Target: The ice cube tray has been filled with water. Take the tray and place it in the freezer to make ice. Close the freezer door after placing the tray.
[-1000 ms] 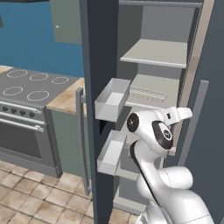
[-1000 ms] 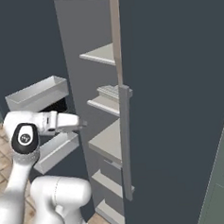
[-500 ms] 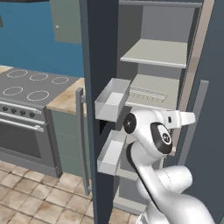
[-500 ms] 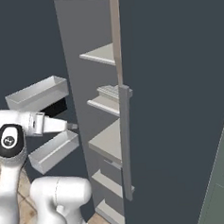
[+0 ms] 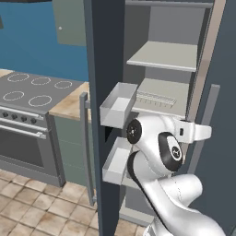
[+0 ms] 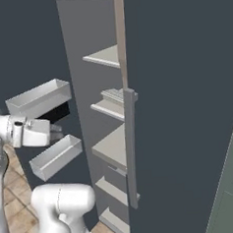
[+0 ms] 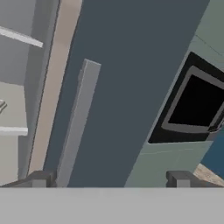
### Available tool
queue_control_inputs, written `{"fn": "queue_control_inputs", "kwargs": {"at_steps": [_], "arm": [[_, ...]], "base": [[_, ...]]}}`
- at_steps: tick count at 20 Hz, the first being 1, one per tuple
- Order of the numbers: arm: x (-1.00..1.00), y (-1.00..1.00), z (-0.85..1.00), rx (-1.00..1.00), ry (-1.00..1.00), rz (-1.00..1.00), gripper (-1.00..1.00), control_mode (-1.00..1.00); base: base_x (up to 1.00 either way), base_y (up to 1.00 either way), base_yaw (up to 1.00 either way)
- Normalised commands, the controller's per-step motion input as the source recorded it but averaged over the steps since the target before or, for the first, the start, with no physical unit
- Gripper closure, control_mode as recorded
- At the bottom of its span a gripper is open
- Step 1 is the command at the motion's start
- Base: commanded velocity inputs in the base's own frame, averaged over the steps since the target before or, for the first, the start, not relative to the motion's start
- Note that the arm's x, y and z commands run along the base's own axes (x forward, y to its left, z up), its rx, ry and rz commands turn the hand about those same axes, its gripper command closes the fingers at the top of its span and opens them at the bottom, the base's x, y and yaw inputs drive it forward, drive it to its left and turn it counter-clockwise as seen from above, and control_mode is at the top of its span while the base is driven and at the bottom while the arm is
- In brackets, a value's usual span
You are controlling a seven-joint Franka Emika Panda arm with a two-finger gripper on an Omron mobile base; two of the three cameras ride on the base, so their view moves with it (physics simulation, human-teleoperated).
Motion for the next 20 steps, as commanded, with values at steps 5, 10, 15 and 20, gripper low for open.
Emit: {"fn": "queue_control_inputs", "kwargs": {"at_steps": [5,10,15,20], "arm": [[0.0,0.0,0.0,0.0,0.0,0.0,-1.0,1.0],[0.0,0.0,0.0,0.0,0.0,0.0,-1.0,1.0],[0.0,0.0,0.0,0.0,0.0,0.0,-1.0,1.0],[0.0,0.0,0.0,0.0,0.0,0.0,-1.0,1.0]], "base": [[-0.81,0.04,0.0],[-0.6,0.26,0.0],[-0.17,0.49,-0.02],[0.0,0.53,-0.04]]}}
